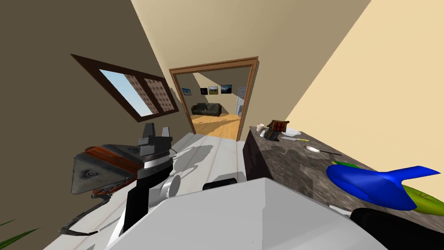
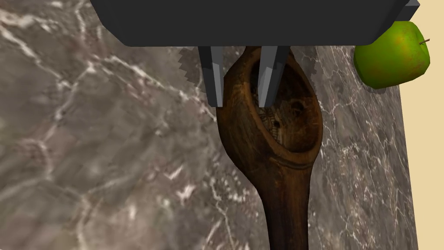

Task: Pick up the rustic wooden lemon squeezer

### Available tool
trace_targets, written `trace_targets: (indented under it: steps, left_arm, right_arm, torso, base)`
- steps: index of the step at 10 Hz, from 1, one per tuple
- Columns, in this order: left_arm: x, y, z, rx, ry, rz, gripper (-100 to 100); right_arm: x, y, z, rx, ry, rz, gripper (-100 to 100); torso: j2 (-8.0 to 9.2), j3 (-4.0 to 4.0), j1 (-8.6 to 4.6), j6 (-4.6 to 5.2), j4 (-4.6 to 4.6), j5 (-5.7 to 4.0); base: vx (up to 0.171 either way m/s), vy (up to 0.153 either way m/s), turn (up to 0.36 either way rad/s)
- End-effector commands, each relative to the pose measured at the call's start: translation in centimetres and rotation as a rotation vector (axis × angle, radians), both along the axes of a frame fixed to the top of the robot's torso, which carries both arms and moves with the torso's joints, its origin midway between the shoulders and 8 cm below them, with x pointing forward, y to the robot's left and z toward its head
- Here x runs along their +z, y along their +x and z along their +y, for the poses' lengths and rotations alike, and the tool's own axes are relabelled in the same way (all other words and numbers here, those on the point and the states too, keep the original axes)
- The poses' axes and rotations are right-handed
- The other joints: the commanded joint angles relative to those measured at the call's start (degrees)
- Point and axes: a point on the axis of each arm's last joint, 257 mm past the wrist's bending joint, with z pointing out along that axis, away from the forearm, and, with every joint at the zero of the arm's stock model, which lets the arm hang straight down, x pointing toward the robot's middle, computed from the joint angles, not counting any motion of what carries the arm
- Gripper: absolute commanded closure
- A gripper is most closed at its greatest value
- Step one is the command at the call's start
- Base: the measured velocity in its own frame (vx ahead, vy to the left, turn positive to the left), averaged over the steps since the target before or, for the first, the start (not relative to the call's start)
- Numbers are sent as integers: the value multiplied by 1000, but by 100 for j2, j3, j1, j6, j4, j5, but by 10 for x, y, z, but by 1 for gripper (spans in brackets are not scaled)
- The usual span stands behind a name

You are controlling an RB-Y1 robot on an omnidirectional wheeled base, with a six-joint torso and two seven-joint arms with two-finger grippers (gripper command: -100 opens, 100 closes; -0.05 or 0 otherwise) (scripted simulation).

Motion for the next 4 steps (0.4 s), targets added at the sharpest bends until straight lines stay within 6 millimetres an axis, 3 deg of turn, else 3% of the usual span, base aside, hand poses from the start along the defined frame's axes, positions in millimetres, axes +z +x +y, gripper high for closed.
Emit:
trace_targets:
  steps: [1, 2, 3, 4]
  left_arm:
    - [0, 0, 0, 0, 0, 0, 0]
    - [0, 0, 0, 0, 0, 0, 0]
    - [0, 0, 0, 0, 0, 0, 0]
    - [0, 0, 0, 0, 0, 0, 0]
  right_arm:
    - [4, 13, -3, 26, -1, 0, 100]
    - [7, 23, -4, 44, 0, 0, 100]
    - [4, 15, -3, 33, 0, 1, 100]
    - [4, 16, -3, 35, 0, 2, 0]
  torso:
    - [0, 0, 0, 0, 0, 0]
    - [-5, -3, 4, -2, 0, 1]
    - [-8, -4, 1, -5, 0, 3]
    - [0, 1, -3, -7, 2, 3]
  base:
    - [60, 28, -172]
    - [60, 19, -157]
    - [25, 10, -25]
    - [0, 0, 0]
